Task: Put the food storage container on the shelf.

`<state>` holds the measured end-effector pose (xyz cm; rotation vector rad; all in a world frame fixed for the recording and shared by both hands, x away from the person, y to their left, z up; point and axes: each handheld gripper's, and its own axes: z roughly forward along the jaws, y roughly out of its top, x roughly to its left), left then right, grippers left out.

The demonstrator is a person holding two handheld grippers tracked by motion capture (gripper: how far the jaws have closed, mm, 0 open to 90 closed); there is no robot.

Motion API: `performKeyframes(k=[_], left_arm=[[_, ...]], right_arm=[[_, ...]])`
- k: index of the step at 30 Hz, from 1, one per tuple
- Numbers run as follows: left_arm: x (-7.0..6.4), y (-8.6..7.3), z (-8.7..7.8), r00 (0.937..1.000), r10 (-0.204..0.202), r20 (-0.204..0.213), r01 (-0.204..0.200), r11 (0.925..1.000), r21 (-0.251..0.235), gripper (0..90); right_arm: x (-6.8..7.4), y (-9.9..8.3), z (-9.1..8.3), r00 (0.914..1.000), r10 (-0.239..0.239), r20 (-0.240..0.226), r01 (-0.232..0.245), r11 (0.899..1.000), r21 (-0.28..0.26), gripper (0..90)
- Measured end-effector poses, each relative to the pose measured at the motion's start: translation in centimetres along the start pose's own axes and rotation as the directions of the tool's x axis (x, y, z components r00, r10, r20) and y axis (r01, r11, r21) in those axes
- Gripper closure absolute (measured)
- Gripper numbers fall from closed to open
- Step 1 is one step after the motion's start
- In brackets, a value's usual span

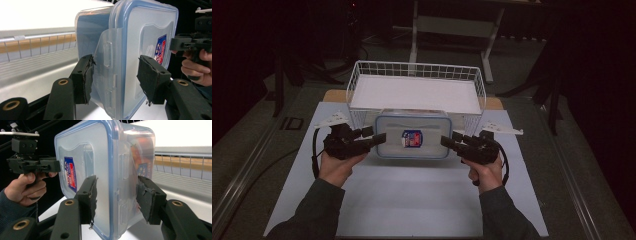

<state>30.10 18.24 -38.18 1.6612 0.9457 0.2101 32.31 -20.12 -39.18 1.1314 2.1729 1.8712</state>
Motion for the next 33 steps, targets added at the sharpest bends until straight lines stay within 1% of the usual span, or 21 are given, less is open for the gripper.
performKeyframes(k=[2, 7, 10, 11, 16, 23, 27, 30, 33], left_arm=[[0.0, 0.4, 0.0, 1.0000, 0.004, 0.000, -0.004, 1.0000, -0.004, 46.9], [0.1, 1.1, -0.1, 1.0000, 0.004, 0.006, -0.004, 0.9998, -0.020, 47.0], [0.2, 1.4, 0.1, 1.0000, 0.003, 0.009, -0.003, 0.9997, -0.025, 47.0], [0.3, 1.7, 0.1, 1.0000, 0.003, 0.009, -0.003, 0.9996, -0.026, 47.0], [0.4, 2.4, 0.1, 0.9999, 0.007, 0.008, -0.006, 0.9993, -0.036, 47.0], [0.7, 3.4, 0.2, 0.9999, 0.011, 0.009, -0.011, 0.9989, -0.046, 47.1], [0.7, 4.2, 0.3, 0.9996, 0.026, 0.008, -0.025, 0.9982, -0.055, 47.1], [0.8, 5.3, 0.6, 0.9992, 0.040, 0.006, -0.039, 0.9970, -0.067, 47.2], [1.0, 6.2, 0.9, 0.9991, 0.042, 0.007, -0.042, 0.9964, -0.074, 47.2]], right_arm=[[0.1, 0.4, 0.0, 1.0000, -0.001, 0.001, 0.001, 1.000, -0.004, 51.6], [0.3, 1.6, 0.0, 0.9998, -0.021, 0.008, 0.021, 1.000, -0.015, 51.6], [0.2, 1.9, 0.0, 0.9997, -0.025, 0.009, 0.025, 1.000, -0.016, 51.6], [0.2, 2.1, 0.0, 0.9997, -0.022, 0.009, 0.022, 0.999, -0.024, 51.6], [0.2, 2.6, 0.1, 0.9998, -0.015, 0.011, 0.016, 0.999, -0.049, 51.7], [0.1, 3.7, 0.3, 0.9995, -0.028, 0.012, 0.029, 0.998, -0.057, 51.7], [-0.1, 4.4, 0.3, 0.9994, -0.032, 0.010, 0.033, 0.997, -0.063, 51.8], [-0.4, 5.1, 0.3, 0.9993, -0.036, 0.006, 0.036, 0.997, -0.072, 51.7], [-0.7, 5.9, 0.4, 0.9993, -0.036, 0.009, 0.037, 0.996, -0.085, 51.7]])
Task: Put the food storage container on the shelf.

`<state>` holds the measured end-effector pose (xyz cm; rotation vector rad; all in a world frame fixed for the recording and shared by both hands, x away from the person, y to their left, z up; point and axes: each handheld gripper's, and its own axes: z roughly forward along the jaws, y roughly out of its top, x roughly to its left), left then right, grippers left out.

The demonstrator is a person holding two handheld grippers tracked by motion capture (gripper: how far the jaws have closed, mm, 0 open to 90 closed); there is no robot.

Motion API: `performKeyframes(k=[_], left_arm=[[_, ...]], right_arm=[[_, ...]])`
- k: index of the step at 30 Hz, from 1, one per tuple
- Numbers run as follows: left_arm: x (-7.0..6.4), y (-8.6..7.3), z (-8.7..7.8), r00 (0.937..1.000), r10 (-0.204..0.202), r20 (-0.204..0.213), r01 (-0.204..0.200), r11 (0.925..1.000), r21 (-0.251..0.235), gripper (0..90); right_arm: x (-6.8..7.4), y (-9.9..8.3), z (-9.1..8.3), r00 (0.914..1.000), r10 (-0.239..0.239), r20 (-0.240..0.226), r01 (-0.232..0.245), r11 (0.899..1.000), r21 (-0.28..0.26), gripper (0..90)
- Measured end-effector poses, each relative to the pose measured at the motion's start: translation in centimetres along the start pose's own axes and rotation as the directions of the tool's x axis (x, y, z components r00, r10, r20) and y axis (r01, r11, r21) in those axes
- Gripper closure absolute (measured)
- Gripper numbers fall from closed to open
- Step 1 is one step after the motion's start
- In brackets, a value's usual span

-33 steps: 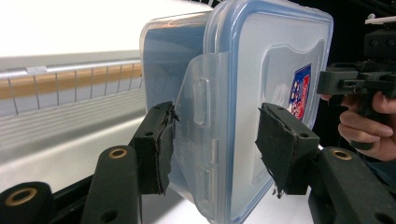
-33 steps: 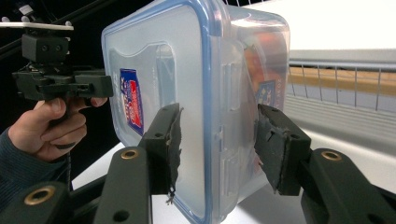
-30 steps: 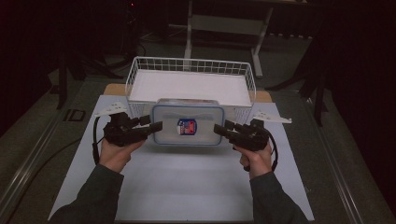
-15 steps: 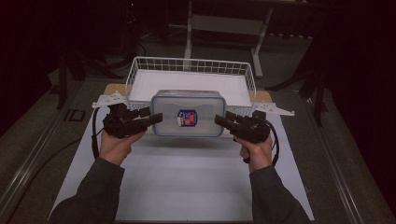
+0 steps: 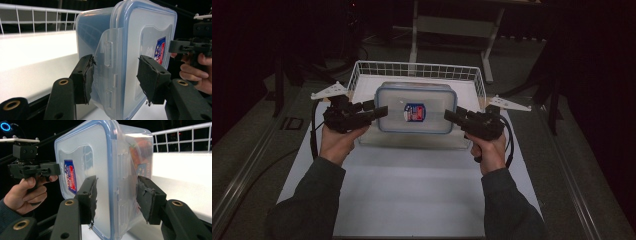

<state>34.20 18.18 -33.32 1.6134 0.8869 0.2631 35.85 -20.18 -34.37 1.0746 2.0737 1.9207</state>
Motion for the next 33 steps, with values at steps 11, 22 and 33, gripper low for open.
performKeyframes(k=[11, 22, 33], left_arm=[[1.6, 2.7, 1.5, 0.9999, 0.009, -0.005, -0.009, 0.9997, -0.024, 47.0], [3.6, 2.6, 3.1, 0.9980, -0.063, -0.007, 0.062, 0.9977, -0.025, 46.9], [4.6, 2.7, 3.9, 0.9910, -0.132, -0.021, 0.131, 0.9904, -0.046, 46.4]], right_arm=[[-1.5, 2.5, 1.2, 1.0000, 0.001, 0.006, -0.001, 1.000, -0.022, 51.6], [-3.2, 3.0, 2.8, 0.9987, 0.043, 0.027, -0.043, 0.999, -0.013, 51.7], [-4.0, 2.9, 3.6, 0.9951, 0.088, 0.045, -0.087, 0.996, -0.012, 51.1]])
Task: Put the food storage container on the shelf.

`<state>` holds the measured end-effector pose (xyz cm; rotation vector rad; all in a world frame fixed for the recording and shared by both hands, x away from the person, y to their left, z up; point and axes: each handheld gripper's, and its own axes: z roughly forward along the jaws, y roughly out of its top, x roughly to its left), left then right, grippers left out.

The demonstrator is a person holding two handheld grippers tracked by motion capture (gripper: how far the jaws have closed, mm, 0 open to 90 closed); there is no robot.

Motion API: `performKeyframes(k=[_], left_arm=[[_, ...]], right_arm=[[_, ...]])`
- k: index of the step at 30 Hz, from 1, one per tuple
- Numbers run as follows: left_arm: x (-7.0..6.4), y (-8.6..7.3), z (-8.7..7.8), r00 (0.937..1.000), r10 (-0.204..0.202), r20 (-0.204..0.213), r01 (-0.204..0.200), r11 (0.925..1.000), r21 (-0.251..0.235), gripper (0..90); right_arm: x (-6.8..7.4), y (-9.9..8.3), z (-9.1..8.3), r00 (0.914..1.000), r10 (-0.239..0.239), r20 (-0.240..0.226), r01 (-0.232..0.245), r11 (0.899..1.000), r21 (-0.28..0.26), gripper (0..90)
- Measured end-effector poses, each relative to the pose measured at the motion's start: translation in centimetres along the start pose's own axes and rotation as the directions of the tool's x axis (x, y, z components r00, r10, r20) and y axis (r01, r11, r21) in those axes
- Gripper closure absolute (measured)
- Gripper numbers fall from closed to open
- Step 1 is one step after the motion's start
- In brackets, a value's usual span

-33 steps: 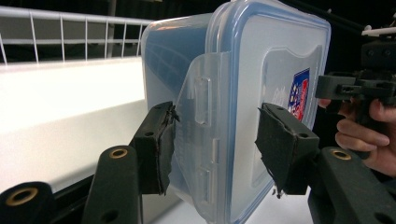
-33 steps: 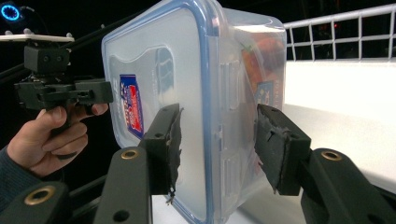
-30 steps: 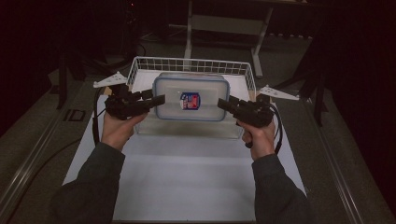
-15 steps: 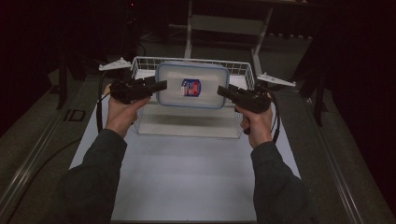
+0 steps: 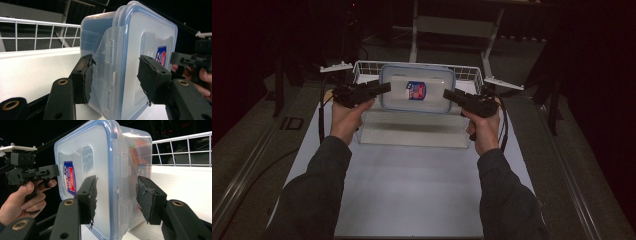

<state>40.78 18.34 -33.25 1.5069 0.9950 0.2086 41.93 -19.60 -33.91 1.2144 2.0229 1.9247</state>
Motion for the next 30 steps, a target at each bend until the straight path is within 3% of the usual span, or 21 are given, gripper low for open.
performKeyframes(k=[3, 6, 8, 9, 11, 12, 13, 14, 18, 24, 25, 26, 27, 28, 29, 30], left_arm=[[-0.1, -0.1, 0.3, 0.9999, -0.002, -0.013, 0.001, 0.9999, -0.013, 44.9], [-0.2, -0.3, 0.7, 0.9991, 0.018, -0.039, -0.019, 0.9997, -0.014, 42.4], [-0.1, -0.3, 1.0, 0.9986, 0.004, -0.052, -0.005, 0.9999, -0.016, 40.6], [0.2, -0.3, 1.1, 0.9963, -0.018, -0.084, 0.016, 0.9995, -0.029, 39.5], [0.2, -0.3, 1.1, 0.9953, -0.022, -0.095, 0.019, 0.9992, -0.034, 39.0], [0.4, -0.3, 1.3, 0.9931, -0.020, -0.116, 0.017, 0.9995, -0.026, 43.3], [0.4, -0.3, 1.3, 0.9931, -0.020, -0.116, 0.017, 0.9995, -0.026, 43.3], [0.6, -0.4, 1.4, 0.9929, -0.024, -0.116, 0.021, 0.9993, -0.030, 42.7], [0.5, -0.4, 1.3, 0.9895, -0.025, -0.142, 0.021, 0.9992, -0.034, 42.5], [0.1, -0.4, 0.1, 0.9873, 0.013, -0.158, -0.017, 0.9997, -0.020, 42.7], [0.0, -0.4, -0.1, 0.9856, 0.028, -0.167, -0.030, 0.9995, -0.009, 43.0], [-0.1, -0.6, -0.6, 0.9860, 0.042, -0.162, -0.042, 0.9991, 0.005, 43.1], [-0.1, -0.6, -0.6, 0.9860, 0.042, -0.162, -0.042, 0.9991, 0.005, 43.3], [-0.2, -0.8, -1.3, 0.9882, 0.040, -0.148, -0.040, 0.9992, 0.003, 44.0], [-0.2, -0.8, -1.3, 0.9882, 0.040, -0.148, -0.040, 0.9992, 0.003, 44.8], [-0.4, -1.0, -1.8, 0.9876, 0.058, -0.146, -0.056, 0.9982, 0.023, 45.2]], right_arm=[[-0.1, 0.0, 0.1, 1.0000, 0.002, 0.007, -0.001, 1.000, -0.008, 50.2], [-0.1, -0.1, 0.3, 0.9986, -0.021, 0.048, 0.020, 1.000, 0.019, 47.3], [-0.3, -0.3, 0.5, 0.9969, -0.026, 0.075, 0.023, 0.999, 0.043, 47.0], [-0.4, -0.4, 0.7, 0.9964, -0.028, 0.080, 0.023, 0.998, 0.059, 46.9], [-0.4, -0.6, 1.0, 0.9974, -0.022, 0.068, 0.018, 0.998, 0.062, 45.6], [-0.2, -0.8, 1.3, 0.9955, -0.048, 0.081, 0.041, 0.995, 0.088, 46.4], [-0.2, -0.8, 1.3, 0.9955, -0.048, 0.081, 0.041, 0.995, 0.088, 46.4], [0.0, -1.1, 1.9, 0.9928, -0.077, 0.091, 0.066, 0.990, 0.123, 44.5], [0.4, -1.5, 2.3, 0.9904, -0.103, 0.093, 0.088, 0.984, 0.156, 43.9], [1.5, -2.0, 2.1, 0.9766, -0.189, 0.103, 0.165, 0.965, 0.202, 43.6], [1.8, -2.1, 2.0, 0.9723, -0.207, 0.108, 0.181, 0.960, 0.214, 43.6], [2.3, -2.4, 1.8, 0.9622, -0.249, 0.110, 0.218, 0.946, 0.238, 43.9], [2.3, -2.4, 1.8, 0.9622, -0.249, 0.110, 0.218, 0.946, 0.238, 43.9], [2.9, -2.8, 1.4, 0.9540, -0.281, 0.103, 0.248, 0.935, 0.255, 43.9], [2.9, -2.8, 1.4, 0.9540, -0.281, 0.103, 0.248, 0.935, 0.255, 43.9], [3.4, -3.2, 1.0, 0.9475, -0.306, 0.093, 0.272, 0.925, 0.266, 43.9]])
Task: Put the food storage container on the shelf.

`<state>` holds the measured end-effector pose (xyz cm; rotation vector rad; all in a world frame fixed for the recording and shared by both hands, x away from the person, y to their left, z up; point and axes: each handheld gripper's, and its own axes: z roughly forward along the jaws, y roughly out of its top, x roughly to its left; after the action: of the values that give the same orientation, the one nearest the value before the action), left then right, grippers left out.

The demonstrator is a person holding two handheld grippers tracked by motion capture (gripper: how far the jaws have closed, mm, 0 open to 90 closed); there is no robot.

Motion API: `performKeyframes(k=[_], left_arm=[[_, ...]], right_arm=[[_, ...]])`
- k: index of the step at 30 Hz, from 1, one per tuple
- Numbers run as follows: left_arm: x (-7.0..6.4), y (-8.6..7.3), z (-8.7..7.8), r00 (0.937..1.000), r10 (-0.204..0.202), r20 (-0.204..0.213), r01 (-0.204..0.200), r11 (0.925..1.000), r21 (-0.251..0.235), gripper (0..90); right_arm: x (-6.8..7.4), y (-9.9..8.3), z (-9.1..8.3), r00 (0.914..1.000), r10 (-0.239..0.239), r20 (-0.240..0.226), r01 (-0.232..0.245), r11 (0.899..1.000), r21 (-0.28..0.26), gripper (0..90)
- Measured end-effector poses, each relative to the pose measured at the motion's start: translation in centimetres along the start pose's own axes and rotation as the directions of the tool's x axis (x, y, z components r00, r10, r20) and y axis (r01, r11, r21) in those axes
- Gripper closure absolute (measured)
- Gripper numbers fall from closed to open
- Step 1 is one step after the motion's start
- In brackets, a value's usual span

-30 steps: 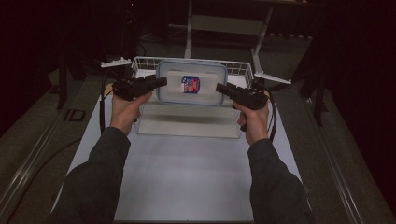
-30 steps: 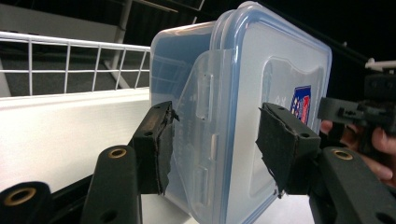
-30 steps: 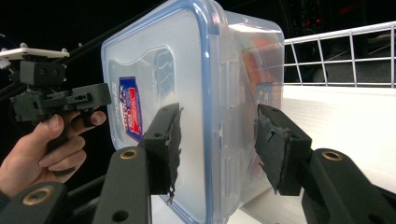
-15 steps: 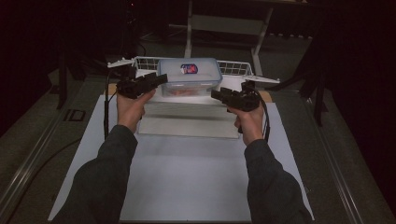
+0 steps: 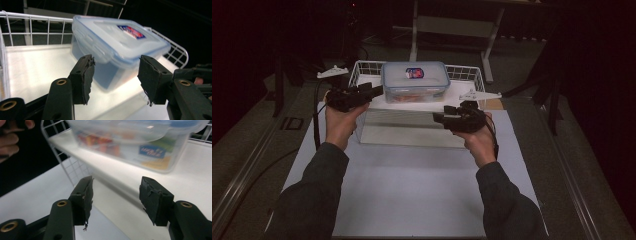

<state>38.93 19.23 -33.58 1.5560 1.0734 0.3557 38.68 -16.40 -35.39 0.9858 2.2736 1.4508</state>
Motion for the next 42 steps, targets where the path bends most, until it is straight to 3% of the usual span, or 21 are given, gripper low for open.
performKeyframes(k=[5, 6, 11, 13, 16, 19, 24, 25, 28, 29, 30, 31, 32, 33, 40, 42], left_arm=[[-0.6, -1.0, -1.0, 0.9990, 0.042, 0.018, -0.042, 0.9990, 0.017, 45.1], [-1.1, -1.8, -1.4, 0.9964, 0.083, 0.013, -0.084, 0.9958, 0.036, 45.0], [-1.8, -3.6, -1.9, 0.9942, 0.106, 0.021, -0.107, 0.9917, 0.072, 43.2], [-2.6, -6.0, -2.5, 0.9904, 0.135, 0.032, -0.137, 0.9844, 0.110, 42.5], [-2.9, -7.3, -2.9, 0.9891, 0.143, 0.033, -0.146, 0.9811, 0.127, 41.6], [-3.1, -10.0, -3.9, 0.9859, 0.167, 0.017, -0.167, 0.9756, 0.142, 41.2], [-3.4, -12.4, -4.8, 0.9815, 0.190, 0.022, -0.191, 0.9653, 0.178, 41.0], [-3.7, -13.3, -5.4, 0.9761, 0.215, 0.034, -0.217, 0.9570, 0.192, 41.0], [-4.1, -14.3, -6.2, 0.9731, 0.226, 0.044, -0.231, 0.9539, 0.192, 40.0], [-4.4, -15.1, -7.0, 0.9679, 0.249, 0.034, -0.251, 0.9478, 0.197, 39.6], [-4.4, -15.1, -7.0, 0.9679, 0.249, 0.034, -0.251, 0.9478, 0.197, 39.5], [-4.6, -16.0, -7.7, 0.9619, 0.272, 0.026, -0.271, 0.9390, 0.211, 39.1], [-4.6, -16.0, -7.7, 0.9619, 0.272, 0.026, -0.271, 0.9390, 0.211, 38.4], [-4.6, -16.7, -8.4, 0.9579, 0.287, 0.016, -0.283, 0.9339, 0.218, 38.1], [-3.9, -18.3, -9.9, 0.9613, 0.276, 0.002, -0.270, 0.9403, 0.207, 33.9], [-3.6, -18.5, -10.1, 0.9632, 0.269, -0.014, -0.261, 0.9455, 0.195, 33.1]], right_arm=[[0.9, -0.7, -0.7, 0.9992, -0.039, -0.005, 0.039, 0.999, 0.021, 41.5], [1.2, -1.2, -1.0, 0.9982, -0.060, -0.007, 0.060, 0.997, 0.038, 39.9], [1.7, -2.2, -1.4, 0.9974, -0.071, -0.008, 0.071, 0.996, 0.053, 36.4], [2.3, -3.7, -1.9, 0.9959, -0.091, 0.009, 0.090, 0.993, 0.072, 32.5], [2.6, -4.6, -2.2, 0.9938, -0.108, 0.028, 0.105, 0.992, 0.075, 30.4], [3.5, -6.7, -2.6, 0.9893, -0.140, 0.042, 0.135, 0.985, 0.105, 29.3], [4.0, -8.6, -3.1, 0.9902, -0.136, 0.032, 0.131, 0.984, 0.120, 28.5], [4.1, -9.4, -3.6, 0.9913, -0.127, 0.034, 0.122, 0.985, 0.121, 28.4], [4.0, -10.1, -4.4, 0.9926, -0.115, 0.040, 0.110, 0.987, 0.117, 28.1], [3.9, -10.7, -5.3, 0.9945, -0.093, 0.049, 0.087, 0.991, 0.103, 27.7], [3.9, -10.7, -5.3, 0.9945, -0.093, 0.049, 0.087, 0.991, 0.103, 27.7], [3.8, -11.4, -6.3, 0.9955, -0.077, 0.055, 0.072, 0.993, 0.092, 27.1], [3.8, -11.4, -6.3, 0.9955, -0.077, 0.055, 0.072, 0.993, 0.092, 27.1], [3.7, -12.0, -7.2, 0.9961, -0.063, 0.061, 0.058, 0.995, 0.085, 26.4], [3.1, -14.3, -8.8, 0.9966, -0.034, 0.075, 0.029, 0.998, 0.056, 25.9], [2.8, -15.1, -9.0, 0.9965, -0.014, 0.083, 0.012, 0.999, 0.033, 25.9]])
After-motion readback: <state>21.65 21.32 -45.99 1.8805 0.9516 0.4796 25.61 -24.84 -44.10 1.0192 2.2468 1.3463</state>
